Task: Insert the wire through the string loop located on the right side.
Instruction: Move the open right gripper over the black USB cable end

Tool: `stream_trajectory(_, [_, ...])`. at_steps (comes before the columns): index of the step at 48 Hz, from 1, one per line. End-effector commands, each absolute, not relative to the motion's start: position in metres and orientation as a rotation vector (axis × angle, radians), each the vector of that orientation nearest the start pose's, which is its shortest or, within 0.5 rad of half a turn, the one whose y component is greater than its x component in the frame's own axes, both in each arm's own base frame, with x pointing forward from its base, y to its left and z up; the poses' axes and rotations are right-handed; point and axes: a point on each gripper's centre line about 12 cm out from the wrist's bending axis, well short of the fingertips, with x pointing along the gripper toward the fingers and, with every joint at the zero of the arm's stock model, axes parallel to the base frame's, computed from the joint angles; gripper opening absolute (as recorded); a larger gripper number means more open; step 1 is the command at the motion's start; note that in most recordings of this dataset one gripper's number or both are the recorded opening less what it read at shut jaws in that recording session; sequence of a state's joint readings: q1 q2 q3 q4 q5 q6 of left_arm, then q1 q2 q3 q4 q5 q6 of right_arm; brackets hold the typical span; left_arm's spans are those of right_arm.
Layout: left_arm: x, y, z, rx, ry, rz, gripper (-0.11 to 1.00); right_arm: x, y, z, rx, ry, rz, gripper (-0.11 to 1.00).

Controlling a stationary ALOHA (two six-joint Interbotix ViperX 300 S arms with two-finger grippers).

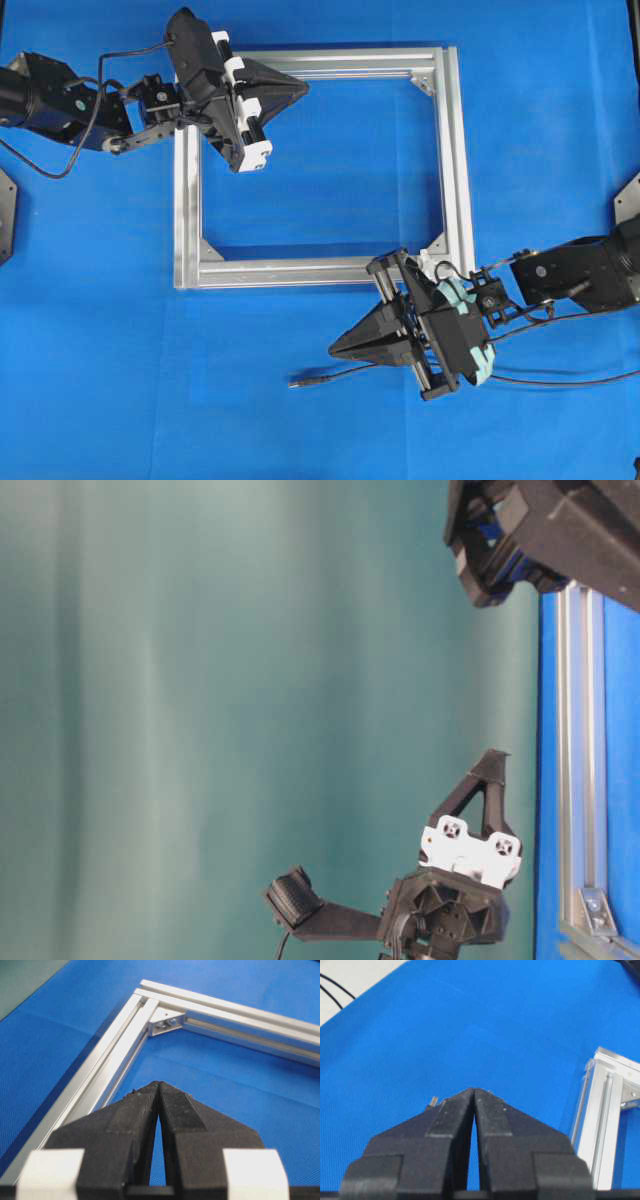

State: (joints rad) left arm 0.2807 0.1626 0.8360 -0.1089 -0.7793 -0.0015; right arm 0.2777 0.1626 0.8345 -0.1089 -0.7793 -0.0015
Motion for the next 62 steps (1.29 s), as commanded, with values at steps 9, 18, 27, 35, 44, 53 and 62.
stream_trajectory(9, [0.371,0.113,0.155,-0.086,0.178,0.344,0.0,0.369,0.12,0.157,-0.103,0.167,0.372,-0.06])
stream_trajectory(18, [0.37,0.113,0.154,-0.085,0.184,0.345,0.0,0.368,0.12,0.157,-0.089,0.176,0.37,-0.06])
stream_trajectory(27, [0.37,0.113,0.153,-0.086,0.189,0.345,0.0,0.362,0.121,0.159,-0.062,0.182,0.375,-0.06])
stream_trajectory(35, [0.369,0.113,0.153,-0.085,0.19,0.344,0.0,0.358,0.123,0.16,-0.039,0.195,0.381,0.02])
stream_trajectory(44, [0.369,0.113,0.153,-0.086,0.192,0.345,0.0,0.357,0.127,0.159,-0.028,0.205,0.389,0.46])
stream_trajectory(53, [0.369,0.113,0.151,-0.088,0.202,0.346,0.0,0.357,0.127,0.159,-0.025,0.208,0.386,0.92])
stream_trajectory(62, [0.369,0.113,0.151,-0.088,0.204,0.345,0.0,0.357,0.129,0.155,-0.01,0.238,0.375,0.89])
